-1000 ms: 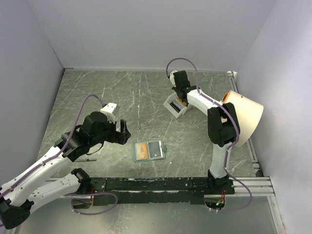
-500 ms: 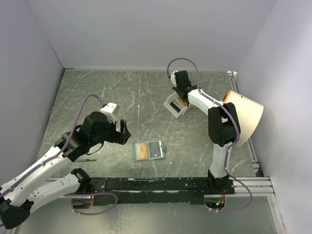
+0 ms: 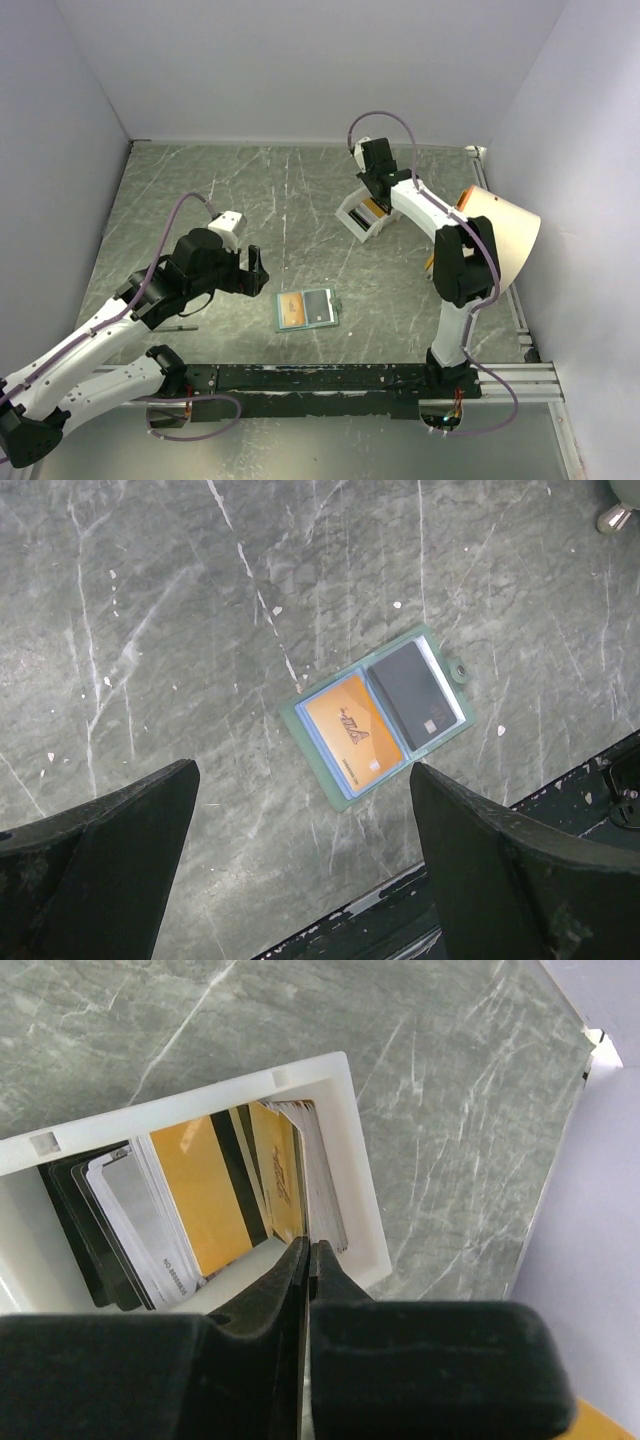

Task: Put the credit cards into the card holder
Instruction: Pick up the credit card from the storage box.

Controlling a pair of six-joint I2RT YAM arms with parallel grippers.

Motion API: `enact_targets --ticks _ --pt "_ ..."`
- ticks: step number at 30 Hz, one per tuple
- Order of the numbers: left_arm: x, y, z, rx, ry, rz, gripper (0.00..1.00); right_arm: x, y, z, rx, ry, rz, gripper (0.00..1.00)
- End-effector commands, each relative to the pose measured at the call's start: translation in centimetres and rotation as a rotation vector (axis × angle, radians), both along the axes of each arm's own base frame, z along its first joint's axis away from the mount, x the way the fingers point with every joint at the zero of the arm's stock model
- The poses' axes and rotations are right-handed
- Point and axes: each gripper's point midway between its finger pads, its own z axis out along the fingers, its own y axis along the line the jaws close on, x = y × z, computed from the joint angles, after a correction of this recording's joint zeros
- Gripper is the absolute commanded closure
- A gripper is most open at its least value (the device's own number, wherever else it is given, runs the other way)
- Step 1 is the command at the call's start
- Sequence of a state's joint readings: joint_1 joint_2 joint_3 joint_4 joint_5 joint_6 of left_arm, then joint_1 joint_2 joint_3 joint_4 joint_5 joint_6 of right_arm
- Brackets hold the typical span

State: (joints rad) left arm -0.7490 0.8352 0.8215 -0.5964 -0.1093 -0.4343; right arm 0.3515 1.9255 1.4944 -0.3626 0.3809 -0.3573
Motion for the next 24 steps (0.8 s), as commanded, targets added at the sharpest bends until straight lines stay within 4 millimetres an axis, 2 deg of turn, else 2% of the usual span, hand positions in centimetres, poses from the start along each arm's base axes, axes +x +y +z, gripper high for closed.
enact_targets --ticks 1,7,13,17,20,24 --pt "-0.1 -0.3 0.0 -0.014 0.003 -0.008 0.02 -0.2 -0.2 4.0 0.068 -0.064 -0.046 1.0" --pt "-0.5 -1.4 0.1 -0.093 0.062 0.015 0.05 -2.1 1.8 7.0 0.236 -0.077 -0.099 1.0" --pt "-1.4 -4.9 0.3 -0.289 0.156 -0.039 0.12 -5.6 4.4 9.7 0.459 -0.108 -0.103 1.0" --pt "-1.2 -5.5 0.8 -0.323 0.188 -0.021 0.15 -8.3 7.1 11.5 0.648 -0.102 -0.058 1.0" --pt "-1.1 -6.1 2.1 -0.359 0.194 -0.022 0.15 -10.7 9.7 13.3 0.85 -0.092 0.021 1.0" --pt "-1.7 -7.5 4.2 -0.483 0.214 -0.059 0.17 -14.5 12.3 14.4 1.064 -0.039 0.099 1.0"
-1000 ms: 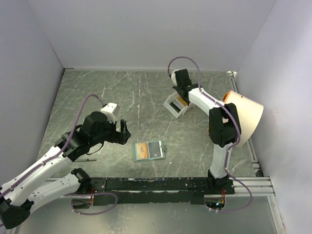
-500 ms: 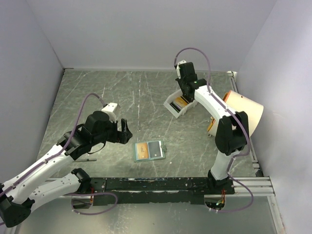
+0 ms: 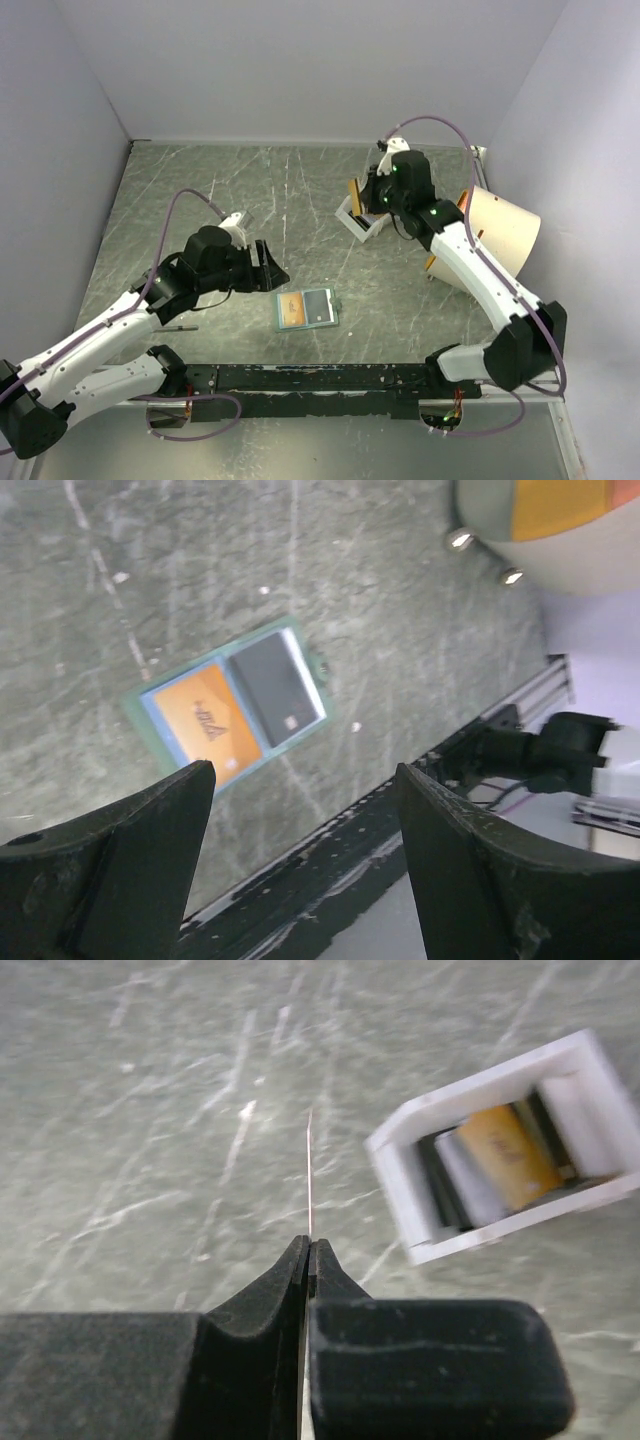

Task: Put the credit cards into the card holder
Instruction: Pick up the credit card from the storage box, then insert the credit card into the card holder.

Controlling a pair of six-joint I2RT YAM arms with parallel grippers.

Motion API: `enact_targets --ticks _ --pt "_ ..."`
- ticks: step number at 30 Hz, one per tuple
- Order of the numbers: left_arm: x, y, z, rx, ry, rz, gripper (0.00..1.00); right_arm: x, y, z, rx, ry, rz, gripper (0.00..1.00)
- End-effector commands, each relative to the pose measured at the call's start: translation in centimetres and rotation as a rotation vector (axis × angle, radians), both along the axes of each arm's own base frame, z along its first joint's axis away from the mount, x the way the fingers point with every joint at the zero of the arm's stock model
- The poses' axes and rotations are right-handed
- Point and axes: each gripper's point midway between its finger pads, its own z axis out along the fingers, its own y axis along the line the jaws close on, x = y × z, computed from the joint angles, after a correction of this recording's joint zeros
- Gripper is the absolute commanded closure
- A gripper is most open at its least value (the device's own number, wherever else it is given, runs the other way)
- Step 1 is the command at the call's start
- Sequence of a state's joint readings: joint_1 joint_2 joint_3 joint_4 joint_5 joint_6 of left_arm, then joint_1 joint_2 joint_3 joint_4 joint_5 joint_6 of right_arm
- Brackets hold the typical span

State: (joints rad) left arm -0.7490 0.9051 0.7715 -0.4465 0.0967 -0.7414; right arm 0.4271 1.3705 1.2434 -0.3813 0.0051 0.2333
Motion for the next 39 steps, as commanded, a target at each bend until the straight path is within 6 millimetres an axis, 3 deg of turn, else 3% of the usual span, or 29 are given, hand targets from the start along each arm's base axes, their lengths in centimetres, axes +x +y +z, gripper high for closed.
enact_targets --ticks 1,6,12,18,25,34,39 --pt "-0.6 -2.7 5.1 -0.234 -0.01 -0.043 0.17 -3.8 4.4 2.9 0.333 0.012 0.138 1.0" --pt "-0.7 -3.5 7.5 -0.384 -0.018 -0.032 0.22 -8.8 6.9 4.4 0.614 0.055 0.273 1.0" --pt "0.0 -3.3 9.5 -0.466 -0.06 0.016 0.26 -14.1 9.5 5.0 0.751 0.13 0.464 1.0" --pt "0.4 -3.6 10.4 -0.486 -0.075 0.022 0.28 -18.5 10.6 6.5 0.875 0.158 0.622 1.0" --pt "0.2 -3.9 11.2 -0.559 -0.097 0.004 0.4 -20.4 11.5 5.8 0.896 0.217 0.691 1.0" --pt "-0.4 -3.3 11.0 -0.569 -0.098 0.008 0.92 -19.7 12.0 2.8 0.831 0.283 0.615 0.99" --pt "0.0 -2.4 8.9 -0.478 -0.066 0.059 0.93 -18.3 11.2 -0.4 0.697 0.32 0.491 0.73"
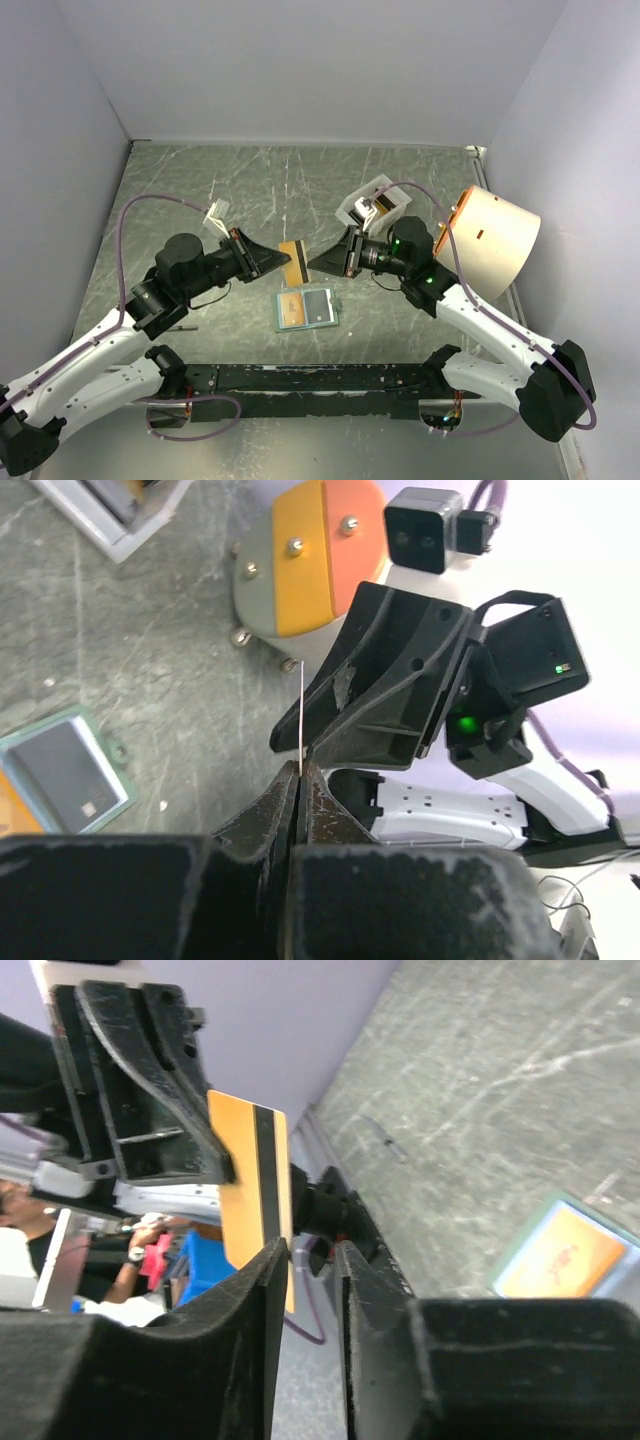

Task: Put the credit cards into the card holder
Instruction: Insert the credit card into the card holder.

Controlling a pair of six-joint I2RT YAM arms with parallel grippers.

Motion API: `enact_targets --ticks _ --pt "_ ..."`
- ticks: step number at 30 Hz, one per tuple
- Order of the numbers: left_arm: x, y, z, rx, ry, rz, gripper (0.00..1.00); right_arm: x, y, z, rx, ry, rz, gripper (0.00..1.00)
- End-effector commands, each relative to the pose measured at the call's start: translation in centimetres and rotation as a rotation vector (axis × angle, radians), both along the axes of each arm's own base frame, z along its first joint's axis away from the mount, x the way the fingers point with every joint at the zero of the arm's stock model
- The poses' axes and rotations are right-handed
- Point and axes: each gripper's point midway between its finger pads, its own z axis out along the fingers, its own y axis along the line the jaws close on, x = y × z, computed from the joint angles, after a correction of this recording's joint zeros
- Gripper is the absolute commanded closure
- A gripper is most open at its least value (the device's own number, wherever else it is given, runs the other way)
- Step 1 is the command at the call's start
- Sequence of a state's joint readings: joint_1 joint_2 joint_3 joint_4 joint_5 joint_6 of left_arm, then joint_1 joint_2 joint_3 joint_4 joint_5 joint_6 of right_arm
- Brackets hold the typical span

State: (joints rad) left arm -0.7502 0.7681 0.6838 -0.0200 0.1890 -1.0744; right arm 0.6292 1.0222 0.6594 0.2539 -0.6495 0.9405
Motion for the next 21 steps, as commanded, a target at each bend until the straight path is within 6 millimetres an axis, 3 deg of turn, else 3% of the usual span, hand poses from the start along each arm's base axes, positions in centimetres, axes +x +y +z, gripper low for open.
enact_targets --ticks 1,6,13,21 --pt "0.3 0.8 -2.0 0.083 0.026 0.039 0.93 1.5 -1.0 -2.7 -0.153 0.018 -0.101 0.7" --pt "0.6 1.1 -5.8 0.217 0.087 0.04 0.93 2.9 -2.6 -6.2 -0.327 0.048 -0.226 0.62" --pt "0.9 2.4 -11.4 0.435 0.21 0.071 0.93 2.4 -2.6 -12.8 -0.556 0.139 -0.233 0.55" --pt "1.0 3.5 -14.3 0.541 0.273 0.101 0.93 2.3 -4.4 -18.0 -0.775 0.171 -0.3 0.55"
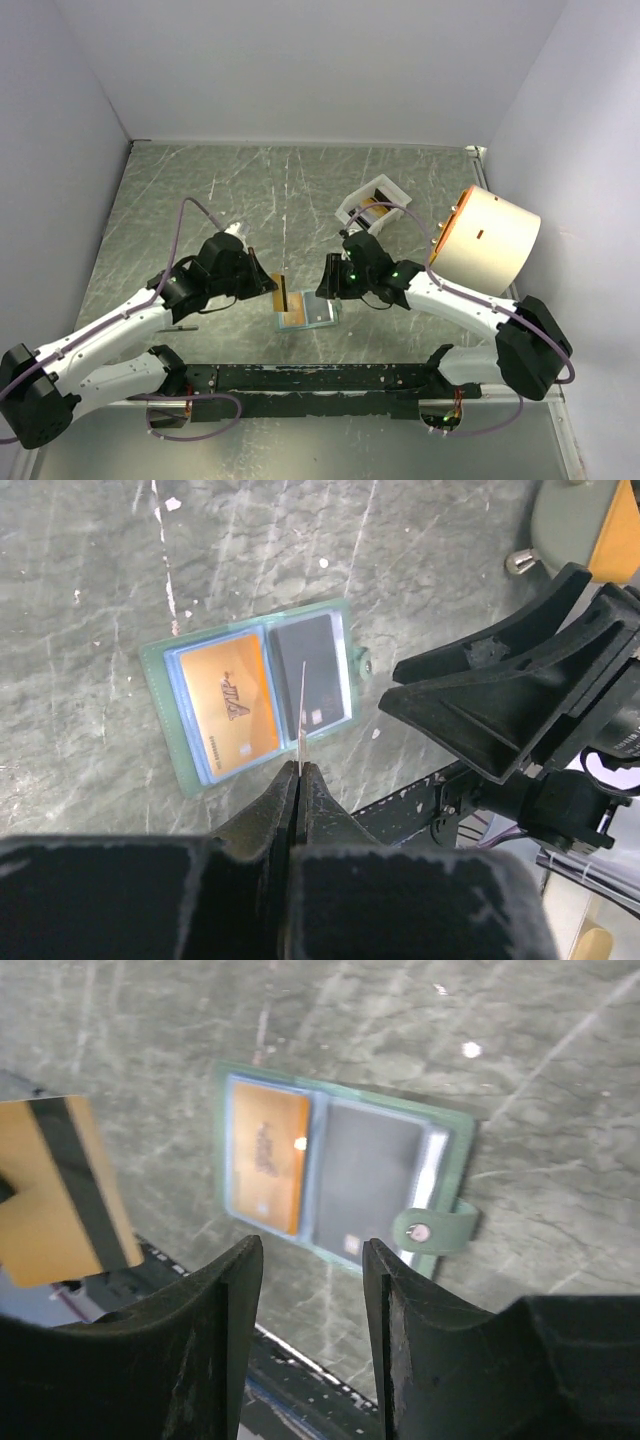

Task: Put the credit cards into the card holder
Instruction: Insert the credit card into the card holder.

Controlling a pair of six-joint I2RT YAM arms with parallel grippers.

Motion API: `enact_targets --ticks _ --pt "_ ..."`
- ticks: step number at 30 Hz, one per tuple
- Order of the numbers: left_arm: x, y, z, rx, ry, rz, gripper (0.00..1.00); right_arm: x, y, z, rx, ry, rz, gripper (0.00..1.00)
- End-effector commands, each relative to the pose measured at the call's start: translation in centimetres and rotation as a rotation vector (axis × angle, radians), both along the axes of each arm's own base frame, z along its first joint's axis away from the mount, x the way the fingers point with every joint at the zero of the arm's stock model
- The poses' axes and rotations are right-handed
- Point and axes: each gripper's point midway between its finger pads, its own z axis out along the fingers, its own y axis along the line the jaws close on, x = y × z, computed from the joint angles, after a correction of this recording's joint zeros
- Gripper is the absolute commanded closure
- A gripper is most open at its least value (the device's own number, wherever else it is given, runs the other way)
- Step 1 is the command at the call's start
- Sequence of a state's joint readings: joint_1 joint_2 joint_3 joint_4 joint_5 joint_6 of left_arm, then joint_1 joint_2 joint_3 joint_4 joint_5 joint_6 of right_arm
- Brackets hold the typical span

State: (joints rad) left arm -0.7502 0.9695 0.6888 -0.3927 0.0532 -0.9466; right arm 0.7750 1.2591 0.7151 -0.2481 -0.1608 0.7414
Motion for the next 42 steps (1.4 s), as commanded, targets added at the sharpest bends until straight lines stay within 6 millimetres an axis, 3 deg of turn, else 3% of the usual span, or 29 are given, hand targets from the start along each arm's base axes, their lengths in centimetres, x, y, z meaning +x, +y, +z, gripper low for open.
enact_targets --ticks 1,11,19,26,34,42 --pt "0.2 0.4 -0.3 0.038 -0.008 0.001 0.93 1.0 -1.8 -1.9 -0.135 -0.034 -0.057 0.55" --pt "-1.3 -1.5 -2.7 -0.046 0.084 -0.127 0.93 0.5 -1.9 -5.9 -0.227 0.022 -0.019 0.57" --pt "-1.5 -2.3 -3.7 -0.141 0.123 -0.193 0.93 -0.9 -1.0 -7.6 -0.244 0.052 0.015 0.64" --pt "-0.5 -2.2 -4.5 -0.106 0.125 -0.194 0.93 -1.8 0.3 -6.9 -0.231 0.05 0.043 0.66" --pt "0.4 -2.7 -5.3 -0.121 0.116 -0.213 0.93 1.2 -1.1 -3.9 -0.329 -0.086 -0.022 0.55" --pt "0.9 -3.7 -6.6 -0.122 0.149 -0.236 0.93 1.7 -0.5 -4.9 -0.365 -0.083 0.006 0.49"
